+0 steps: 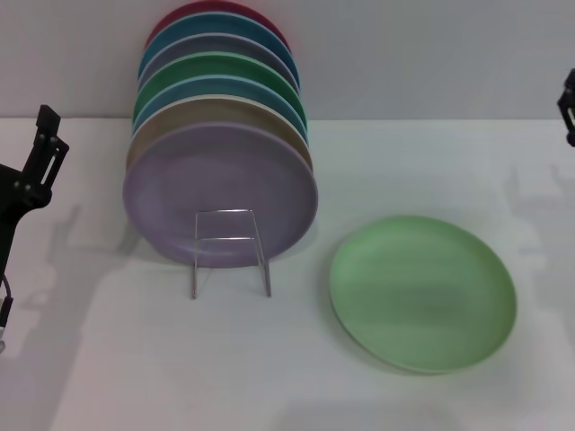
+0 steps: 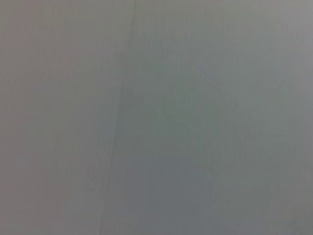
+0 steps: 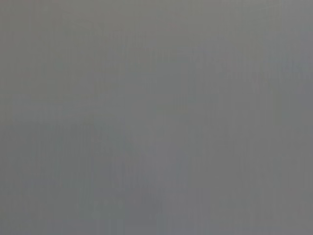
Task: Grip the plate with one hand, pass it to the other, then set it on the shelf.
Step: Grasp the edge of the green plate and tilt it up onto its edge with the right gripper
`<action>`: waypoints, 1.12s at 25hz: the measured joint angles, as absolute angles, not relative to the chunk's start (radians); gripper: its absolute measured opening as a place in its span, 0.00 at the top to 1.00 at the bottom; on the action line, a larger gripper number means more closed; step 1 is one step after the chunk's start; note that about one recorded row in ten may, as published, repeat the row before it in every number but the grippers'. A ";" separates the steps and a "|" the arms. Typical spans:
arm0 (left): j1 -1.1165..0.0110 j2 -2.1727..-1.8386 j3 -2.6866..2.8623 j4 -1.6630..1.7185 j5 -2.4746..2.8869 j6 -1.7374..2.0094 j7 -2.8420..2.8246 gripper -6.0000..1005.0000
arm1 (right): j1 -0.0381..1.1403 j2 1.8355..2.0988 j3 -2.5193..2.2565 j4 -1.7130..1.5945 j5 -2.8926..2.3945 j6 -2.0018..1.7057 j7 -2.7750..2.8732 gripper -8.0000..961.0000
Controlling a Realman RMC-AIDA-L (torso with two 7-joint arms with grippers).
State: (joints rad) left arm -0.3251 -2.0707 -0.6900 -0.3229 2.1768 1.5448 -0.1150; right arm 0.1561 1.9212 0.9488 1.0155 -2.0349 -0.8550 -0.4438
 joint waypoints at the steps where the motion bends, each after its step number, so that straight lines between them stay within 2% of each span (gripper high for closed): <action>1: -0.326 -2.071 -0.690 -0.322 2.177 1.545 -0.115 0.14 | 0.114 1.923 1.044 1.113 -2.091 -0.688 -0.463 0.35; 3: -0.327 -2.071 -0.690 -0.321 2.177 1.545 -0.115 0.14 | 0.098 1.931 1.092 1.154 -2.122 -0.614 -0.470 0.35; 4: -0.328 -2.071 -0.690 -0.322 2.177 1.545 -0.115 0.14 | 0.062 1.962 1.203 1.242 -2.211 -0.407 -0.480 0.35; 5: -0.328 -2.071 -0.690 -0.322 2.177 1.545 -0.115 0.14 | 0.062 1.962 1.203 1.242 -2.211 -0.407 -0.480 0.35; 6: -0.329 -2.071 -0.690 -0.323 2.177 1.545 -0.115 0.14 | 0.042 1.992 1.291 1.310 -2.275 -0.241 -0.482 0.35; 7: -0.330 -2.071 -0.691 -0.324 2.177 1.545 -0.115 0.14 | 0.042 1.992 1.291 1.310 -2.275 -0.241 -0.482 0.35; 11: -0.331 -2.071 -0.692 -0.324 2.177 1.549 -0.116 0.14 | 0.040 2.059 1.517 1.481 -2.367 0.223 -0.483 0.35; 12: -0.331 -2.071 -0.692 -0.324 2.177 1.549 -0.116 0.14 | 0.040 2.059 1.517 1.481 -2.367 0.223 -0.483 0.35; 14: -0.331 -2.071 -0.692 -0.324 2.177 1.551 -0.116 0.14 | 0.066 2.073 1.615 1.530 -2.372 0.429 -0.482 0.35; 16: -0.331 -2.071 -0.692 -0.325 2.179 1.552 -0.116 0.14 | 0.099 2.075 1.688 1.553 -2.372 0.594 -0.473 0.35; 21: -0.333 -2.071 -0.692 -0.325 2.182 1.556 -0.117 0.14 | 0.210 2.073 1.876 1.574 -2.380 0.983 -0.451 0.35; 28: -0.333 -2.071 -0.691 -0.325 2.183 1.576 -0.118 0.14 | 0.324 2.070 2.042 1.531 -2.456 1.268 -0.424 0.35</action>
State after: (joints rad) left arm -0.3333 -2.0709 -0.6912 -0.3252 2.1828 1.5757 -0.1181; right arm 0.3241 2.0696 2.0417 1.5313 -2.4555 1.2676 -0.4242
